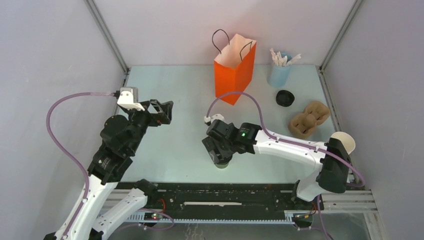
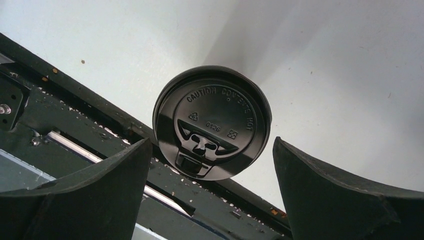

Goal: Pack the takeout coffee

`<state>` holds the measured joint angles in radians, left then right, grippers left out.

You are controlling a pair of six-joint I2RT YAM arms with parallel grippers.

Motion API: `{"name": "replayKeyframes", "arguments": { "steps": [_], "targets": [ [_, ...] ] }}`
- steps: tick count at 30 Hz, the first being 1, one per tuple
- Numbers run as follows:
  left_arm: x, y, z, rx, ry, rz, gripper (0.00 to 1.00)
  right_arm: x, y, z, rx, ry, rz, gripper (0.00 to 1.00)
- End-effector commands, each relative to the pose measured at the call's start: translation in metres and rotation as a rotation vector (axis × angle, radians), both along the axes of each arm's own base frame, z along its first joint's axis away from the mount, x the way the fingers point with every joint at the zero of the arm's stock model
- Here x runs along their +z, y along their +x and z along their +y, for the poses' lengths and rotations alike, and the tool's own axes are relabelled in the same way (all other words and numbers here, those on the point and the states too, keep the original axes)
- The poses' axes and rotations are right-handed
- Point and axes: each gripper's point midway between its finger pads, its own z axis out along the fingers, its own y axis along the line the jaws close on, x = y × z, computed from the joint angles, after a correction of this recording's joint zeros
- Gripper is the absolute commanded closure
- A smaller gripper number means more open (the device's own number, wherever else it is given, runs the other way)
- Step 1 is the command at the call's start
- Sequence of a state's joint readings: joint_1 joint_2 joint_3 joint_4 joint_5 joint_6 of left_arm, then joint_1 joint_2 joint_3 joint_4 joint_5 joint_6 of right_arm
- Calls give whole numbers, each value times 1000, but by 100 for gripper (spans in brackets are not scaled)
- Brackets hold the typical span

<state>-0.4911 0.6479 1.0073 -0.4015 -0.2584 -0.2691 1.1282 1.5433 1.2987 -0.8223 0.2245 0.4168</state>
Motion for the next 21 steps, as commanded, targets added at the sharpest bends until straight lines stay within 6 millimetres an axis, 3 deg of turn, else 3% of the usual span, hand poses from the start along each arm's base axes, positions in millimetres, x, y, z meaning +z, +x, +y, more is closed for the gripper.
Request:
{"name": "replayKeyframes", "arguments": {
  "steps": [1, 5, 21],
  "targets": [
    [-2, 4, -1, -3, 18, -15, 0, 19, 1, 16, 5, 60, -29, 0],
    [-3, 4, -1, -4, 21, -11, 0, 23, 1, 19, 11, 69, -30, 0],
    [-6, 6, -3, -12, 26, -4, 0, 1, 3, 17, 11, -7, -22, 0]
  ]
}}
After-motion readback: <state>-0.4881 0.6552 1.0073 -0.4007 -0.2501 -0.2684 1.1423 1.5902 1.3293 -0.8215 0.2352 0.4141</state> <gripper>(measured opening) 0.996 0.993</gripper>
